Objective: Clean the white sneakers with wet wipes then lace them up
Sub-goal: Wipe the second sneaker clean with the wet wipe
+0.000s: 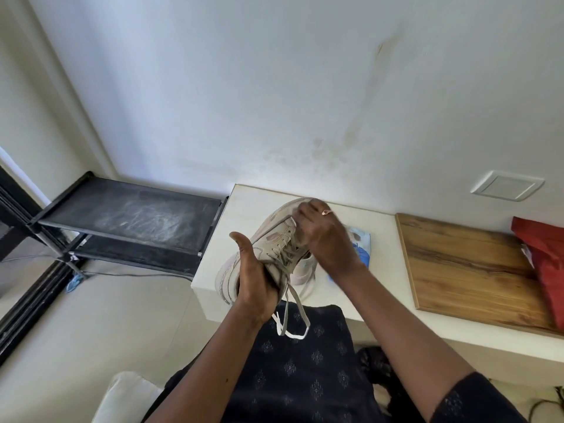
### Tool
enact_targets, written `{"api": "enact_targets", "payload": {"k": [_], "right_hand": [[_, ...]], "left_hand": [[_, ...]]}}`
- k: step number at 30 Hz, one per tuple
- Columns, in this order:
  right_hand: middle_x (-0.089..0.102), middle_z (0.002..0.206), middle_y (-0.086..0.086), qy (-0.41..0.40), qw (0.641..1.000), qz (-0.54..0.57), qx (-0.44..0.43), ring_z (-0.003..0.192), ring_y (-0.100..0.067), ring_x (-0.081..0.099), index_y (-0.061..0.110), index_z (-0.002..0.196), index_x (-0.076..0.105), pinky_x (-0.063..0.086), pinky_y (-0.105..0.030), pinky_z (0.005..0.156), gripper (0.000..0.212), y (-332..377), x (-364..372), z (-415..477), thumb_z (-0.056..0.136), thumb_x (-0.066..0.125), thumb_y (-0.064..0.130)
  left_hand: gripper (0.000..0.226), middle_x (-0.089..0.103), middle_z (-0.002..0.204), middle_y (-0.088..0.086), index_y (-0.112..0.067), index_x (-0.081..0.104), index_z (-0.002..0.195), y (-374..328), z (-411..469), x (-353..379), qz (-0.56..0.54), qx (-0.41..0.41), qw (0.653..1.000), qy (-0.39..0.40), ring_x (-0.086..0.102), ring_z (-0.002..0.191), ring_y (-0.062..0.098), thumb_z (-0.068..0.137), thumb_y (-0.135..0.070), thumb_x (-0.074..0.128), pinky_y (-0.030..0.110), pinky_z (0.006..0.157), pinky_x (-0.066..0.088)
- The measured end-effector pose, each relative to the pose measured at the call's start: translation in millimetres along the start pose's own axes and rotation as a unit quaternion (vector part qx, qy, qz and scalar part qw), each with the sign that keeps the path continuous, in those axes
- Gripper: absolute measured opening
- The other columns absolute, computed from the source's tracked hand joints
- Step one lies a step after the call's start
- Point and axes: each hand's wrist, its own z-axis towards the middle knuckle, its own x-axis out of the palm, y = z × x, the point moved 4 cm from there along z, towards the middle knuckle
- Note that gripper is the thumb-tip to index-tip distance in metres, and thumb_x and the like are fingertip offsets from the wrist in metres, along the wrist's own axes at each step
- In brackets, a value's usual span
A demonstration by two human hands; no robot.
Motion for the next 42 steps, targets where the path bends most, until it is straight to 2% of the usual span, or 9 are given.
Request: {"api": "enact_targets", "payload": {"k": [5, 10, 13, 16, 20, 25, 29, 35, 42], "right_hand": [[0.062, 0.079, -0.010, -0.033, 0.988, 0.024, 0.149, 0.076, -0.029, 0.061, 0.001, 0.080, 0.065, 0.049, -0.028, 0.062, 0.024, -20.8, -7.8, 11.6, 0.062, 0.055, -0.011], [0.065, 0.076, -0.010, -0.006, 0.985, 0.131, 0.113, 0.072, -0.027, 0.063, 0.002, 0.074, 0.066, 0.051, -0.029, 0.061, 0.019, 18.1, -0.2, 12.3, 0.063, 0.059, -0.013], [0.067, 0.089, -0.010, 0.013, 0.988, 0.142, 0.054, 0.088, -0.027, 0.065, 0.000, 0.084, 0.068, 0.054, -0.031, 0.073, 0.023, 36.6, 1.9, 7.3, 0.071, 0.052, -0.007], [0.067, 0.099, -0.012, 0.012, 0.994, 0.101, 0.028, 0.098, -0.029, 0.063, -0.002, 0.098, 0.068, 0.053, -0.034, 0.081, 0.029, 26.5, 2.4, 3.6, 0.075, 0.051, -0.005], [0.064, 0.099, -0.013, -0.009, 0.993, 0.045, 0.110, 0.101, -0.029, 0.060, -0.002, 0.102, 0.065, 0.052, -0.033, 0.085, 0.031, -7.0, 2.2, 2.9, 0.072, 0.060, -0.006], [0.064, 0.083, -0.016, -0.043, 0.975, 0.059, 0.209, 0.079, -0.033, 0.063, -0.006, 0.083, 0.067, 0.053, -0.032, 0.069, 0.030, -11.0, -0.7, 10.4, 0.058, 0.055, -0.017], [0.064, 0.082, -0.013, -0.021, 0.989, 0.088, 0.118, 0.081, -0.030, 0.061, -0.002, 0.081, 0.066, 0.045, -0.031, 0.078, 0.022, 17.5, 2.9, 13.0, 0.068, 0.050, -0.010], [0.068, 0.093, -0.011, -0.009, 0.994, 0.111, 0.000, 0.093, -0.026, 0.064, -0.002, 0.092, 0.069, 0.050, -0.029, 0.083, 0.034, 31.5, 1.0, 4.5, 0.077, 0.040, 0.003], [0.067, 0.097, -0.015, -0.039, 0.976, 0.086, 0.194, 0.086, -0.032, 0.065, -0.006, 0.103, 0.067, 0.052, -0.031, 0.076, 0.036, -29.4, 0.9, 0.4, 0.069, 0.059, -0.017]], "left_hand": [[0.101, 0.046, 0.100, 0.026, -0.007, 0.060, 0.081, -4.8, -6.0, 5.9, 0.024, 0.014, 1.000, 0.015, 0.041, 0.071, 0.035, 0.048, -0.099, 0.036, 0.032, 0.064, 0.036], [0.110, 0.063, 0.076, 0.014, -0.008, 0.058, 0.126, -7.3, -6.0, 10.5, 0.038, 0.046, 0.996, 0.071, 0.053, 0.060, 0.016, 0.061, -0.089, 0.019, 0.020, 0.052, 0.038], [0.105, 0.062, 0.117, 0.016, -0.012, 0.056, 0.128, -8.8, -4.8, 10.0, 0.024, 0.046, 0.997, 0.055, 0.056, 0.105, 0.023, 0.066, -0.088, 0.021, 0.031, 0.086, 0.048], [0.094, 0.062, 0.123, 0.012, -0.015, 0.058, 0.124, -13.2, -8.3, 11.0, 0.025, 0.057, 0.997, 0.045, 0.053, 0.117, 0.025, 0.069, -0.082, 0.020, 0.042, 0.105, 0.036], [0.096, 0.042, 0.116, 0.017, -0.011, 0.056, 0.080, -2.1, -3.5, 5.8, 0.030, 0.012, 0.999, 0.026, 0.048, 0.080, 0.032, 0.048, -0.099, 0.036, 0.031, 0.069, 0.039], [0.100, 0.049, 0.077, 0.019, -0.006, 0.059, 0.076, 4.2, -4.0, 2.8, 0.056, 0.006, 0.998, 0.035, 0.036, 0.040, 0.018, 0.056, -0.095, 0.020, 0.020, 0.042, 0.031], [0.089, 0.042, 0.104, 0.017, -0.020, 0.070, 0.072, -1.0, -1.3, 5.1, 0.051, 0.013, 0.998, 0.038, 0.040, 0.080, 0.028, 0.052, -0.098, 0.032, 0.034, 0.070, 0.036], [0.093, 0.038, 0.113, 0.008, -0.022, 0.072, 0.088, 1.6, -1.5, 4.2, -0.006, 0.009, 0.999, 0.045, 0.033, 0.097, 0.022, 0.050, -0.098, 0.035, 0.032, 0.072, 0.030], [0.103, 0.054, 0.111, 0.010, -0.013, 0.069, 0.112, -1.0, -1.4, 5.3, -0.102, 0.002, 0.994, 0.024, 0.052, 0.094, 0.023, 0.059, -0.094, 0.031, 0.034, 0.078, 0.041]]}}
